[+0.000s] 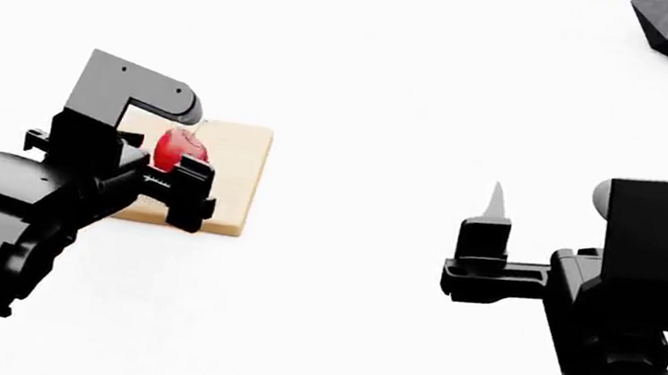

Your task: Place the cherry and the sweet potato on separate cutting boards.

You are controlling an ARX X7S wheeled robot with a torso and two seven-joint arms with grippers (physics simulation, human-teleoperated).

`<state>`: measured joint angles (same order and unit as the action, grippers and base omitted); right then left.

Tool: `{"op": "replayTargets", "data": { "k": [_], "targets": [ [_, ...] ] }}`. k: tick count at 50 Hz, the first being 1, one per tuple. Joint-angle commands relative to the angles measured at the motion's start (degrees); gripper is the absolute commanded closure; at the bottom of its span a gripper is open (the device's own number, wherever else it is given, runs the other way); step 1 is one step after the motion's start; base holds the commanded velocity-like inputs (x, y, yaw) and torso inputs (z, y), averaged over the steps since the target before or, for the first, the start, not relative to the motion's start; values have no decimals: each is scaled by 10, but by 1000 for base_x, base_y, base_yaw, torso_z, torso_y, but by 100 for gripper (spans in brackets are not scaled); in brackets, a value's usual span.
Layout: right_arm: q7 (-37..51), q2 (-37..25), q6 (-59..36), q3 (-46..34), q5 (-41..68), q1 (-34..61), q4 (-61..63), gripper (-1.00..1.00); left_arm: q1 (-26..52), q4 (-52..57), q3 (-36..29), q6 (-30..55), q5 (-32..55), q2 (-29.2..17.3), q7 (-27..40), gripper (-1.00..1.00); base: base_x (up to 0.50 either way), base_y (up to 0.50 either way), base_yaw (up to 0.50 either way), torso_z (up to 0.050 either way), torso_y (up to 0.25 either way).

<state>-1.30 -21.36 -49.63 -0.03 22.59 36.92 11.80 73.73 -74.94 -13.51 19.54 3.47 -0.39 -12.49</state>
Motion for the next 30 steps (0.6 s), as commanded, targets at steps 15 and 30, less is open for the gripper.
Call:
{"op": "replayTargets", "data": {
  "k": [15,30],
  "targets": [
    [2,0,2,-1,6,1,-3,-100,19,0,-1,-16,1,0,-4,-100,0,0,0,0,0],
    [6,-1,-9,-2,12,9,5,-100,-31,168,-3,63,17,-29,-4,-100,0,0,0,0,0]
  ]
}}
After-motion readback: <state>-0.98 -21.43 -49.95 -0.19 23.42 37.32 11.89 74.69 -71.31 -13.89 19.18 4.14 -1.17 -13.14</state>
